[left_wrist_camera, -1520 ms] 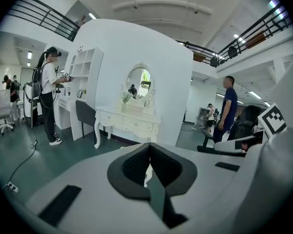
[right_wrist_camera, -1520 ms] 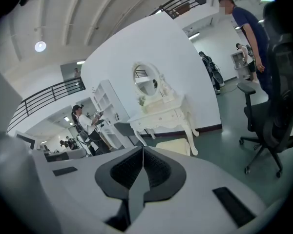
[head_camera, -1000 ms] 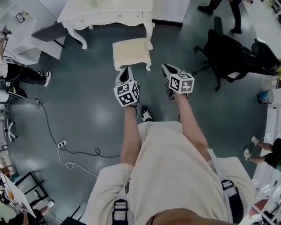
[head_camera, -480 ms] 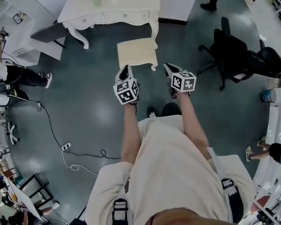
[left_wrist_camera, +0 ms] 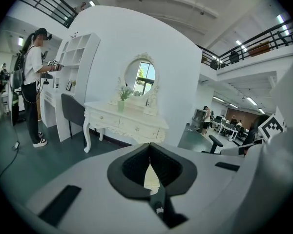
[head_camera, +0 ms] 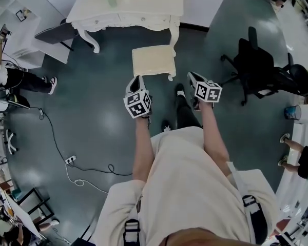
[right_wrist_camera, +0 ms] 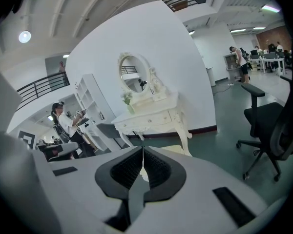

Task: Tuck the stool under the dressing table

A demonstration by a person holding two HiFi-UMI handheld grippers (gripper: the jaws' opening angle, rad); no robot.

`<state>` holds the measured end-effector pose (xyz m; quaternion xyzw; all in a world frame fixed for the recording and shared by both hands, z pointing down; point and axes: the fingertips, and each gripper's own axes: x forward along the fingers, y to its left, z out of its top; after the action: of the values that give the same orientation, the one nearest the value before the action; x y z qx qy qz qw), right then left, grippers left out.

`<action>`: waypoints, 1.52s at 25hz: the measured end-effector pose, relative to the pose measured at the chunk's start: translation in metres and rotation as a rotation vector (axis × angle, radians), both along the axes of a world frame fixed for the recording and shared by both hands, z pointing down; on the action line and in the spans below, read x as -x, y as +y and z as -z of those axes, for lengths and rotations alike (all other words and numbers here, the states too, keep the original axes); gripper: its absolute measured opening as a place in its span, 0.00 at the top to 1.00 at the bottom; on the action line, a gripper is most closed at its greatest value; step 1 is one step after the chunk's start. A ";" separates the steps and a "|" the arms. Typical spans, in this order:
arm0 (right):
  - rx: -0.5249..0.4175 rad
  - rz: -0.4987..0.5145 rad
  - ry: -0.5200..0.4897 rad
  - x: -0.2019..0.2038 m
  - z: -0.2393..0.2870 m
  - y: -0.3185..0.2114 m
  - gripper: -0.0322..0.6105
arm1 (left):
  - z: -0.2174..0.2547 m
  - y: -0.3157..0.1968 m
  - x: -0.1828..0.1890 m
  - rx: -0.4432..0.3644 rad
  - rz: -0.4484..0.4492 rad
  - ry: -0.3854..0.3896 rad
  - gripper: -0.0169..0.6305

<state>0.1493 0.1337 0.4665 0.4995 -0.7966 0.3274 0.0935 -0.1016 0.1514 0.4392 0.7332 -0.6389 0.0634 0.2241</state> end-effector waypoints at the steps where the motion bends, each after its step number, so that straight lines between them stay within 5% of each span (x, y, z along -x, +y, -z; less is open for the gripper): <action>1: 0.006 0.009 0.004 0.003 -0.004 -0.005 0.88 | -0.003 -0.003 0.003 0.006 0.007 0.000 0.95; 11: 0.004 0.060 -0.012 0.015 -0.028 -0.066 0.88 | -0.041 -0.048 0.005 0.089 0.038 -0.011 0.95; 18: 0.164 0.034 0.045 -0.021 -0.126 -0.066 0.88 | -0.154 -0.046 -0.026 0.330 -0.010 -0.035 0.95; 22: 0.223 0.036 0.079 -0.038 -0.175 -0.089 0.88 | -0.204 -0.080 -0.036 0.388 -0.021 -0.029 0.95; 29: 0.289 0.207 0.163 -0.048 -0.270 -0.154 0.88 | -0.297 -0.158 -0.050 0.444 -0.008 -0.026 0.95; 38: 0.257 0.500 0.264 0.001 -0.384 -0.254 0.88 | -0.391 -0.227 -0.054 0.498 0.029 0.004 0.95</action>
<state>0.1486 -0.1206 0.8502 0.3105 -0.8279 0.3245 0.3360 -0.0476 -0.0760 0.8304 0.6462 -0.6135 0.2145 0.4000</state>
